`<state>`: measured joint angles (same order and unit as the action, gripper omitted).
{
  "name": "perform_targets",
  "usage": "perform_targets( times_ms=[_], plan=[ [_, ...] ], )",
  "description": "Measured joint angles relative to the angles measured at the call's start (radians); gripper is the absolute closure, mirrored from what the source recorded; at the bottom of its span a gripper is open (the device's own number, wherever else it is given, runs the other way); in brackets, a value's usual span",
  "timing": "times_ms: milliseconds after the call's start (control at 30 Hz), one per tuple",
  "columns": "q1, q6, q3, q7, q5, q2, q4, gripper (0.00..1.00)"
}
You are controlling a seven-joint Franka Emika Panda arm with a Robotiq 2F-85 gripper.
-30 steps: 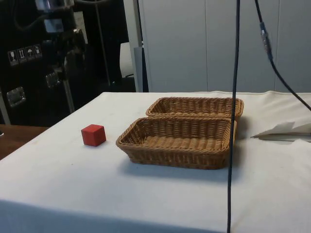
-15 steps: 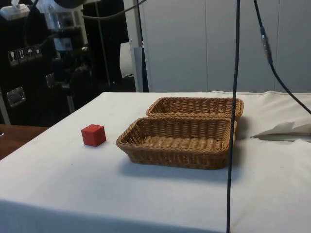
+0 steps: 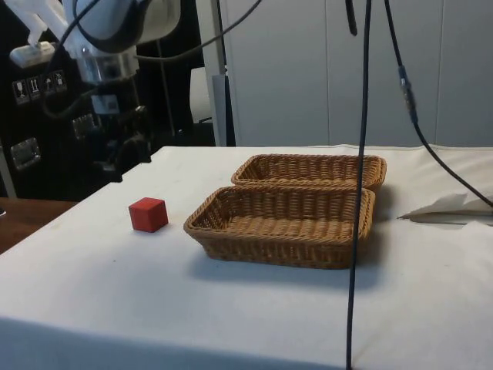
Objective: Pick up the red cube and place it into the right basket.
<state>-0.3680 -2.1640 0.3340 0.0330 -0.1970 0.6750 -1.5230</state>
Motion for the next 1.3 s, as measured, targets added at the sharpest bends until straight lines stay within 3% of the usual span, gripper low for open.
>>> perform_targets(
  times_ms=[267, 567, 867, 1133, 1300],
  plan=[
    [0.002, -0.025, 0.000, 0.000, -0.018, 0.037, -0.001, 0.00],
    [0.014, -0.055, 0.000, -0.018, -0.052, 0.082, -0.001, 0.00],
    [0.034, -0.088, 0.003, -0.055, -0.096, 0.130, 0.004, 0.00],
    [0.062, -0.097, 0.012, -0.096, -0.130, 0.181, 0.044, 0.00],
    [0.067, -0.097, 0.013, -0.100, -0.138, 0.199, 0.059, 0.00]
  ],
)
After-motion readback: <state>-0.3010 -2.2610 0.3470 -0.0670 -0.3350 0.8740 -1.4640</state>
